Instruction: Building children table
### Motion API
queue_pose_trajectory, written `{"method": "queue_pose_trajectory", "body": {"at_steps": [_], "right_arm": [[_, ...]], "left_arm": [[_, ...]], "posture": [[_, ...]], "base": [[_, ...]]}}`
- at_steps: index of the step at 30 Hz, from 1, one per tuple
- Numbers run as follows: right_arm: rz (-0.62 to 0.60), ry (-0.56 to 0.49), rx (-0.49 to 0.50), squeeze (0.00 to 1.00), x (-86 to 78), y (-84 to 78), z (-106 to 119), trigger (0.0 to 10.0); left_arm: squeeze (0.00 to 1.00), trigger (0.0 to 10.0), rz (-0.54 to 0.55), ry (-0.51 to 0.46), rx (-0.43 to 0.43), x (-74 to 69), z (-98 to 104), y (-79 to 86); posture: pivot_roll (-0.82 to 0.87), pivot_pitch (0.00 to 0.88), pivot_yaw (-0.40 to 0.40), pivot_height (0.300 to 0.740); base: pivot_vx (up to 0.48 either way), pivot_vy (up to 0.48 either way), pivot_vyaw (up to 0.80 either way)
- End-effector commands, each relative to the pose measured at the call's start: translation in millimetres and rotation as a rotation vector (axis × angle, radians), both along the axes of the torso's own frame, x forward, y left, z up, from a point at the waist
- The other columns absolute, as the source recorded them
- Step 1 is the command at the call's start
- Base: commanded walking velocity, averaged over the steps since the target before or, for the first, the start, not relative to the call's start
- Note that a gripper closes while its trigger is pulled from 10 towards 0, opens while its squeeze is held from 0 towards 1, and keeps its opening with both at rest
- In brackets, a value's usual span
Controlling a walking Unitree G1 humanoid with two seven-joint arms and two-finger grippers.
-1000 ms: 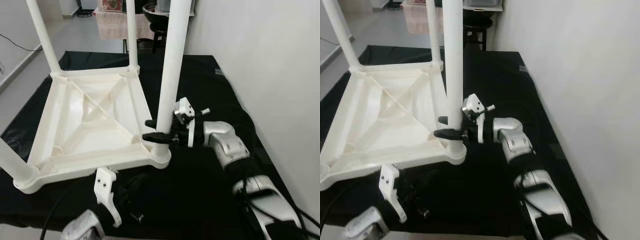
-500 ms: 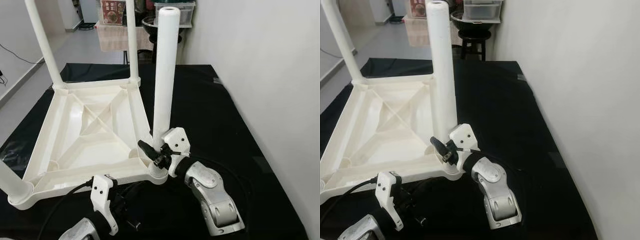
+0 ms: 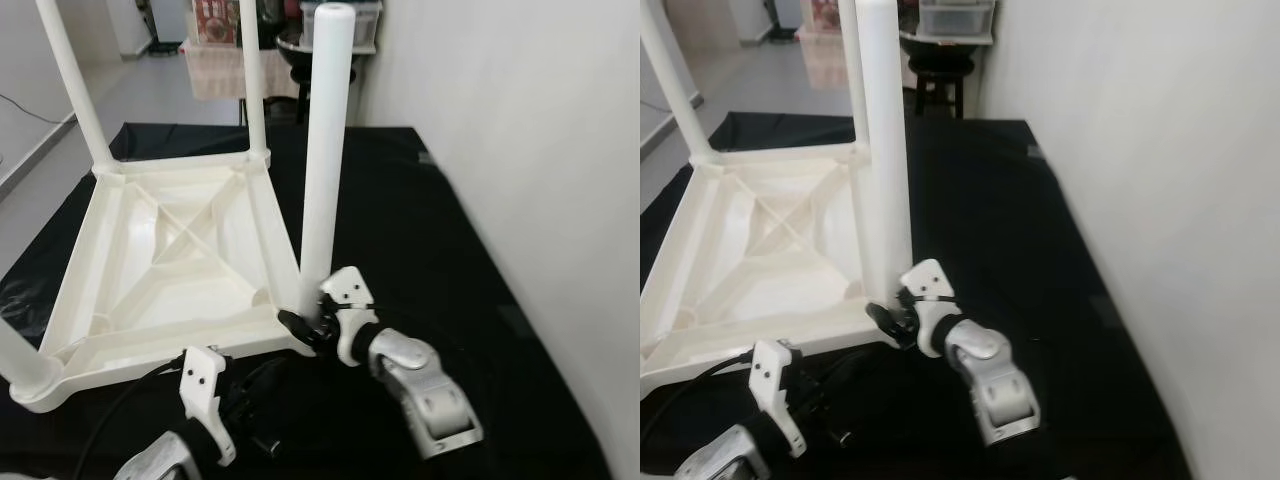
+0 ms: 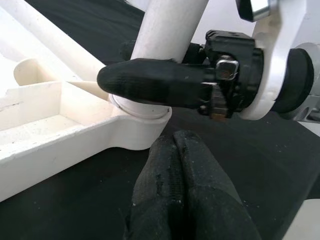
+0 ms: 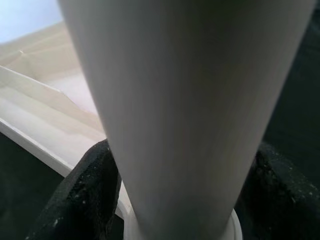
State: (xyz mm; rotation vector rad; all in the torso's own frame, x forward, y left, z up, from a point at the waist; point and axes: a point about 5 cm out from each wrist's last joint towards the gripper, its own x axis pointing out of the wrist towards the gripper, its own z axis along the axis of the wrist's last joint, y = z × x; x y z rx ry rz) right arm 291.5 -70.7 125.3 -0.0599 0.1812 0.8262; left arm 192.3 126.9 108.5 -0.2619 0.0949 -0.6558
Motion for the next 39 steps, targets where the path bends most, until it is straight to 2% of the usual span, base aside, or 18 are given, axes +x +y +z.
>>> {"method": "queue_pose_trajectory", "body": {"at_steps": [1,3,5,8,9,11,12,14,17,22,29,39], "right_arm": [[0.084,-0.027,0.034,0.00,-3.6,2.3,7.4,10.0],[0.155,-0.035,0.023,0.00,-10.0,0.0,8.2,10.0],[0.165,-0.045,-0.016,0.00,-11.7,-6.2,5.4,10.0],[0.101,-0.035,-0.066,0.00,-6.0,-16.3,-1.4,10.0],[0.101,-0.035,-0.066,0.00,-6.0,-16.3,-1.4,10.0],[0.040,-0.025,-0.108,0.00,-0.2,-25.3,-7.1,10.0],[0.017,-0.018,-0.120,0.00,1.6,-27.9,-9.0,10.0],[0.003,-0.011,-0.124,0.00,2.6,-29.4,-10.2,10.0],[0.002,-0.009,-0.124,0.00,2.7,-29.2,-10.5,10.0],[-0.051,-0.006,-0.130,0.00,6.7,-25.6,-13.6,10.0],[-0.114,-0.014,-0.123,0.00,12.4,-27.4,-13.9,10.0],[-0.113,-0.013,-0.112,0.00,11.8,-25.4,-14.0,10.0]], "left_arm": [[0.00,10.0,0.052,-0.022,0.020,3.1,2.8,7.0],[0.00,10.0,0.120,-0.044,0.039,6.0,6.0,14.9],[0.00,10.0,0.209,-0.069,0.072,8.8,8.3,27.3],[0.00,10.0,0.301,-0.089,0.123,10.3,9.4,40.6],[0.00,10.0,0.301,-0.089,0.123,10.3,9.4,40.6],[0.00,10.0,0.396,-0.093,0.174,9.6,9.2,52.7],[0.00,10.0,0.462,-0.083,0.228,8.8,6.6,59.0],[0.00,10.0,0.535,-0.068,0.299,7.7,2.5,65.2],[0.00,10.0,0.557,-0.057,0.318,7.6,0.7,67.0],[0.00,10.0,0.610,0.025,0.295,5.1,-5.5,76.5],[0.00,10.0,0.623,0.053,0.301,-1.7,-8.4,77.0],[0.00,10.0,0.650,0.079,0.309,-7.8,-11.1,79.9]], "posture": [[0.05,0.036,-0.055,0.740],[0.05,0.035,-0.047,0.740],[0.05,0.035,-0.048,0.740],[0.06,0.036,-0.053,0.740],[0.06,0.036,-0.053,0.740],[0.06,0.037,-0.053,0.740],[0.06,0.040,-0.057,0.740],[0.06,0.040,-0.057,0.740],[0.06,0.040,-0.057,0.740],[0.08,0.048,-0.061,0.740],[0.08,0.055,-0.059,0.740],[0.09,0.063,-0.057,0.740]], "base": [[0.000,0.000,0.00],[0.000,0.000,0.00],[0.000,0.000,0.00],[0.000,0.000,0.00],[0.000,0.000,0.00],[0.000,0.000,0.00],[0.000,0.000,0.00],[0.000,0.000,0.00],[0.000,0.000,0.00],[0.000,0.000,0.00],[0.000,0.000,0.00],[0.000,0.000,0.00]]}}
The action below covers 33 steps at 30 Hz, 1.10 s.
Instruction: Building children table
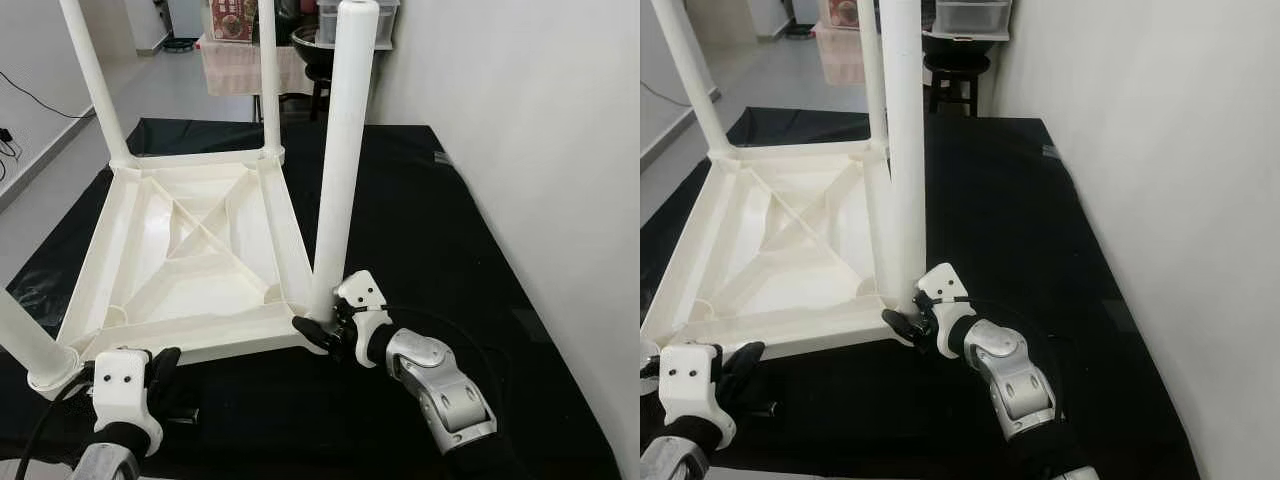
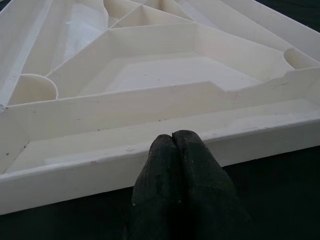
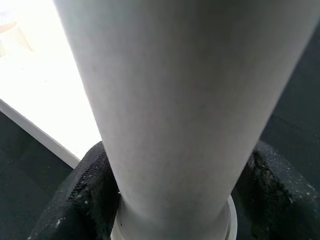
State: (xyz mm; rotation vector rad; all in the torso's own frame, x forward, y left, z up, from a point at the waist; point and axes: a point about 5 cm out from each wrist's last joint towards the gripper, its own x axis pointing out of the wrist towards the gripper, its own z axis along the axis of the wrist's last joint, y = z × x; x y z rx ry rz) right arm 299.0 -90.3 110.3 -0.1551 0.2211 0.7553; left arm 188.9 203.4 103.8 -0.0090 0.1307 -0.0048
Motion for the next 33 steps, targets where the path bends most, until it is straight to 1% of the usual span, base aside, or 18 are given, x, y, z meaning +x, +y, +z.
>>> {"method": "queue_pose_trajectory", "body": {"at_steps": [1,7,20,28,33], "right_arm": [[-0.051,-0.011,-0.007,0.00,4.4,-5.7,0.9,10.0],[-0.052,-0.017,-0.010,0.00,5.1,-2.6,0.1,10.0],[-0.062,-0.032,-0.028,0.00,7.2,-3.4,1.1,10.0],[-0.070,-0.038,-0.041,0.00,8.1,-4.9,0.4,10.0],[-0.079,-0.051,-0.050,0.00,11.9,-5.0,2.2,10.0]], "left_arm": [[0.00,10.0,0.024,0.045,0.000,-4.3,-6.4,3.4],[0.00,10.0,0.060,0.066,0.029,-9.2,-10.2,7.5],[0.00,10.0,0.077,0.063,0.038,-7.7,-10.7,11.9],[0.00,10.0,0.069,0.048,0.047,-4.9,-8.9,11.4],[0.00,10.0,0.065,0.046,0.044,-4.3,-8.9,9.9]], "posture": [[0.09,0.063,-0.057,0.740],[0.09,0.064,-0.060,0.740],[0.09,0.063,-0.063,0.740],[0.08,0.061,-0.069,0.740],[0.06,0.059,-0.069,0.740]], "base": [[0.000,0.000,0.00],[0.000,0.469,0.00],[0.000,0.468,0.00],[0.000,0.000,0.00],[0.000,0.000,0.00]]}}
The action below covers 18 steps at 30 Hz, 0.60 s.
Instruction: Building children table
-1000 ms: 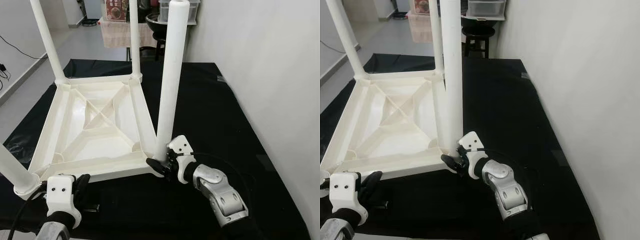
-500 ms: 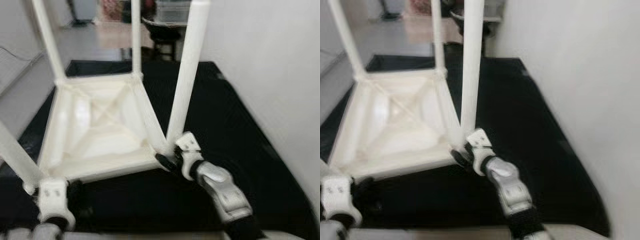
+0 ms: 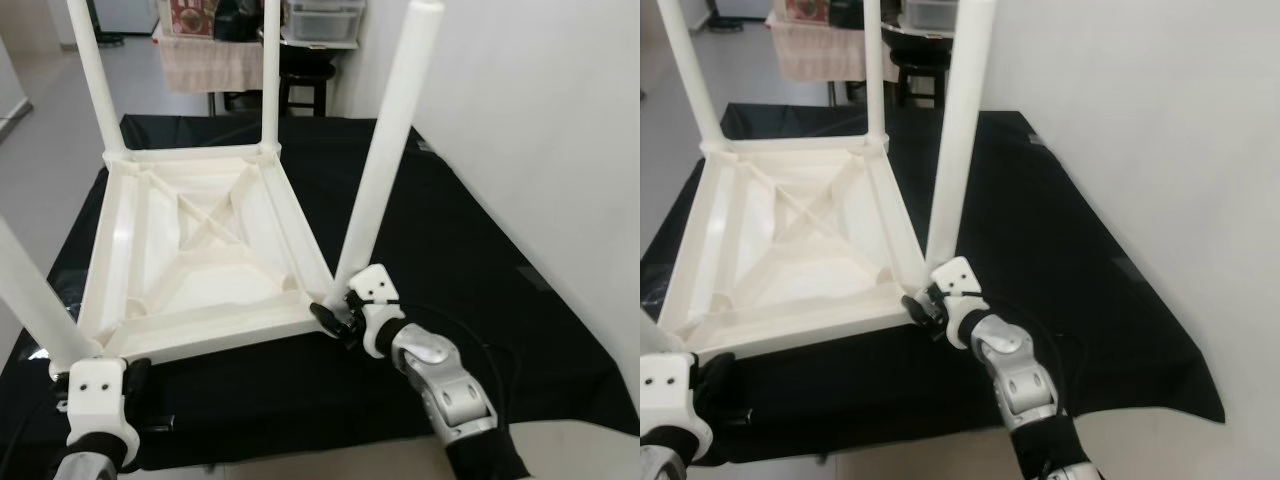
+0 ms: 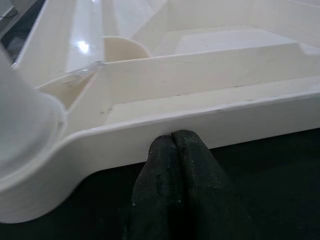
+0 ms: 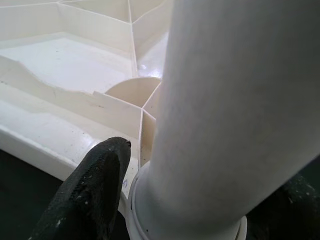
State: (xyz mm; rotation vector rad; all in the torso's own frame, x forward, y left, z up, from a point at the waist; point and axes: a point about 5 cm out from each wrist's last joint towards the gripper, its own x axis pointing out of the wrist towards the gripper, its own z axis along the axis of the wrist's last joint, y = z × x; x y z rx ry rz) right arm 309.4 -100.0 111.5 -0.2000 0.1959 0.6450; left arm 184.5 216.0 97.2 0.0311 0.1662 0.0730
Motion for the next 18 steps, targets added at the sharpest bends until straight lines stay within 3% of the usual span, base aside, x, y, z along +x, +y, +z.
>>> {"method": "queue_pose_trajectory", "body": {"at_steps": [1,3,10,12,15,18], "right_arm": [[0.023,0.000,-0.009,0.00,1.6,4.6,1.0,10.0],[0.039,-0.034,0.000,0.00,10.6,12.3,9.8,10.0],[0.133,-0.069,0.031,0.00,16.4,31.2,22.2,10.0],[0.212,-0.065,0.048,0.00,12.2,41.1,24.8,10.0],[0.423,-0.048,0.051,0.00,-7.4,57.7,23.4,10.0],[0.511,-0.041,0.051,0.00,-17.5,63.3,22.4,10.0]], "left_arm": [[0.00,10.0,-0.010,0.010,-0.002,0.1,-2.3,-2.7],[0.00,10.0,-0.011,0.009,0.002,1.5,-1.9,-2.8],[0.00,10.0,0.052,-0.013,0.051,1.3,3.1,9.2],[0.00,10.0,0.107,-0.022,0.079,-0.2,5.1,18.8],[0.00,10.0,0.190,-0.031,0.125,-3.1,8.1,32.8],[0.00,10.0,0.219,-0.030,0.141,-4.5,8.7,37.9]], "posture": [[0.06,0.059,-0.069,0.740],[0.06,0.060,-0.064,0.740],[0.08,0.066,-0.070,0.740],[0.08,0.066,-0.070,0.740],[0.09,0.070,-0.078,0.740],[0.09,0.070,-0.078,0.740]], "base": [[0.000,0.000,0.00],[0.000,0.000,0.00],[0.000,0.000,0.00],[0.000,0.000,0.00],[0.000,0.000,0.00],[0.000,0.000,0.00]]}}
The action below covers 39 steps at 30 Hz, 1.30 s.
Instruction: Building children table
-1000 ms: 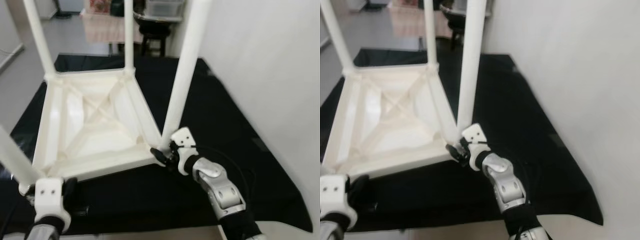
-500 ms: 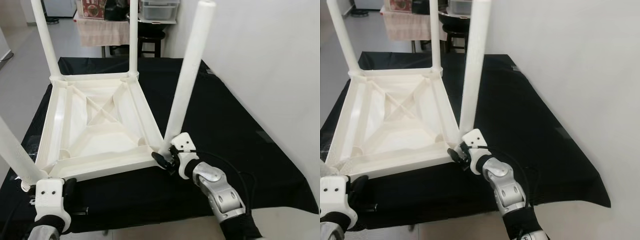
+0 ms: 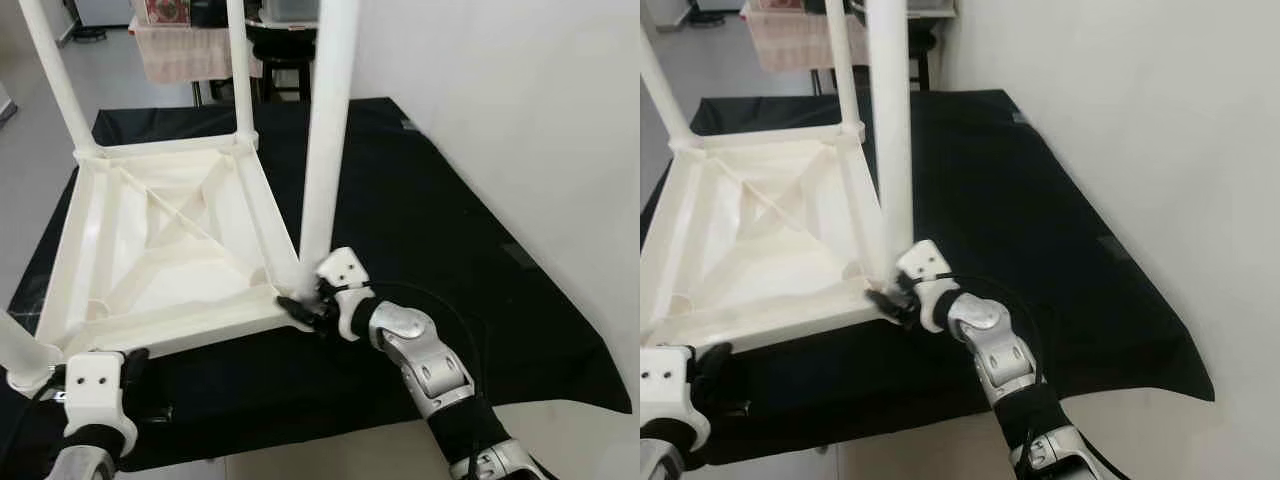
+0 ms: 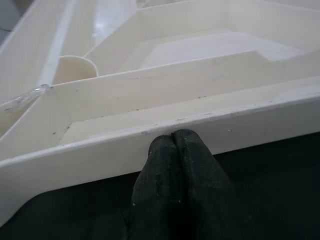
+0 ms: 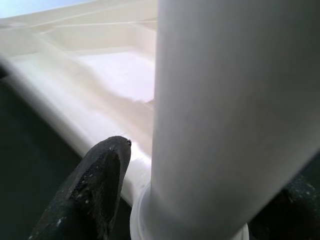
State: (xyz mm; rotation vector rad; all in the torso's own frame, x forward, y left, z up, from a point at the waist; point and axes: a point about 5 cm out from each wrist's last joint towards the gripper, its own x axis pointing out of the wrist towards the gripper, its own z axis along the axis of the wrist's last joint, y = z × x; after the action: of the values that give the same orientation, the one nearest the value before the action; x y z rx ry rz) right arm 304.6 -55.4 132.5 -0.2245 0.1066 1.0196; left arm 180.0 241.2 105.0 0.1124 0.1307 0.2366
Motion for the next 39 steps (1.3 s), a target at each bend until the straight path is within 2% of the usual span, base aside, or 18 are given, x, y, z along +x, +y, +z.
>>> {"method": "queue_pose_trajectory", "body": {"at_steps": [1,11,13,15,18,20,24,28,36,39], "right_arm": [[0.179,0.008,0.019,0.00,-18.1,22.3,0.7,10.0],[0.191,0.021,0.029,0.00,-19.6,30.2,-0.5,10.0],[0.121,0.006,-0.016,0.00,-12.5,25.7,-5.8,10.0],[0.121,0.006,-0.016,0.00,-12.5,25.7,-5.8,10.0],[-0.026,0.008,-0.053,0.00,2.8,8.8,-10.7,10.0],[-0.072,0.009,-0.069,0.00,7.8,0.3,-12.4,10.0],[-0.114,0.011,-0.066,0.00,11.6,-5.5,-12.3,10.0],[-0.177,0.007,-0.049,0.00,17.6,-4.8,-10.8,10.0],[-0.157,0.016,-0.018,0.00,16.4,4.3,-9.5,10.0],[-0.145,0.034,-0.013,0.00,12.9,1.0,-13.2,10.0]], "left_arm": [[0.00,10.0,0.084,0.010,0.058,-0.9,0.6,15.6],[0.00,10.0,0.106,0.016,0.070,-4.2,-0.7,19.0],[0.00,10.0,0.091,0.029,0.079,-3.6,-3.0,17.2],[0.00,10.0,0.091,0.029,0.079,-3.6,-3.0,17.2],[0.00,10.0,0.044,0.044,0.068,-1.7,-6.8,10.2],[0.00,10.0,0.029,0.048,0.060,-1.3,-8.5,7.2],[0.00,10.0,0.021,0.051,0.054,-0.6,-9.4,5.5],[0.00,10.0,0.018,0.048,0.054,0.5,-8.6,5.5],[0.00,10.0,0.002,0.048,0.048,-0.5,-8.1,4.2],[0.00,10.0,-0.031,0.059,0.032,-4.0,-10.1,-0.5]], "posture": [[0.09,0.070,-0.078,0.740],[0.11,0.073,-0.078,0.740],[0.11,0.073,-0.077,0.740],[0.11,0.073,-0.077,0.740],[0.11,0.073,-0.075,0.740],[0.11,0.073,-0.074,0.740],[0.11,0.073,-0.073,0.740],[0.11,0.074,-0.072,0.740],[0.12,0.076,-0.074,0.740],[0.12,0.076,-0.074,0.740]], "base": [[0.000,0.000,0.00],[0.000,0.000,0.00],[0.000,0.000,0.00],[0.000,0.000,0.00],[0.000,0.000,0.00],[0.000,0.000,0.00],[0.000,0.000,0.00],[0.000,0.000,0.00],[0.000,0.000,0.00],[0.000,0.000,0.00]]}}
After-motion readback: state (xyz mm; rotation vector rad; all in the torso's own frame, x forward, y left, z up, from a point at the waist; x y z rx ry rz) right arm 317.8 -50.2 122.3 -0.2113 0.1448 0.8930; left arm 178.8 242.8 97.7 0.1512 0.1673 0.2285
